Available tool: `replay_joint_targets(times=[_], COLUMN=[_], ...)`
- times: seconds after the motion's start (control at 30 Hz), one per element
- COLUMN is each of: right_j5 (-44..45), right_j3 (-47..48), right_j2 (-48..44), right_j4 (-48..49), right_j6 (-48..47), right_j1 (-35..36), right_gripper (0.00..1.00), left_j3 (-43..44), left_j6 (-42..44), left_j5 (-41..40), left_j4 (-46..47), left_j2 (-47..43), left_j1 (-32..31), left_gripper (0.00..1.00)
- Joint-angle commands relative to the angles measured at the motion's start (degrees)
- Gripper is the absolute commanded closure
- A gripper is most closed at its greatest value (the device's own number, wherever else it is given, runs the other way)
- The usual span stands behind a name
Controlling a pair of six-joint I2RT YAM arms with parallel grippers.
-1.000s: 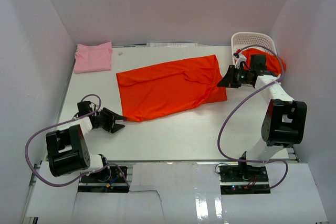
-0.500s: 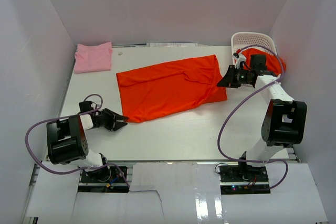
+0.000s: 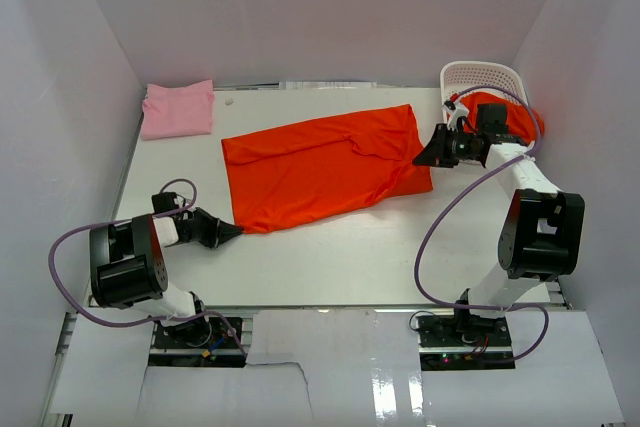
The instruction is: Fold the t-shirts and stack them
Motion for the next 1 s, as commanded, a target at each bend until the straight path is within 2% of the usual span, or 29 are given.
replay_joint_targets(times=[0.0,0.13,0.3,0.4,0.6,0.77,0.97], right_j5=[0.02,2.57,12.67,14.62,19.71,19.27,24.54], right_j3=[2.74,3.27,3.00,0.99,-4.72,-6.40,-7.80], right_j2=[-1.40,-2.80,-6.58,-8.52,-12.39,-11.33,-11.16], right_j4=[-0.54,-2.30,-7.30,-9.58,-11.00,-10.83,-9.42], right_j6=[-0.25,0.54,1.77,1.69,0.98,1.07,3.00], right_j1=[-0.29,-0.29,-0.29,-0.29,-0.38,-0.47,-1.96], right_gripper=[0.92,0.92,0.92,0.92,0.92,0.92,0.92], left_j3=[0.04,0.30,1.09,2.76,5.40,5.14,4.44], left_j6=[1.15,1.41,1.24,1.85,2.29,1.94,2.82], left_j5=[-3.59,-3.07,-1.40,-1.40,0.97,2.47,2.03], left_j4=[-0.22,-3.82,-9.97,-13.22,-15.43,-15.69,-16.75], left_j2=[0.25,-2.12,-7.56,-10.03,-9.07,-8.71,-8.45], left_j1=[-0.17,-0.17,-0.17,-0.17,-0.17,-0.17,-0.08], left_gripper=[1.00,1.00,1.00,1.00,1.00,1.00,1.00])
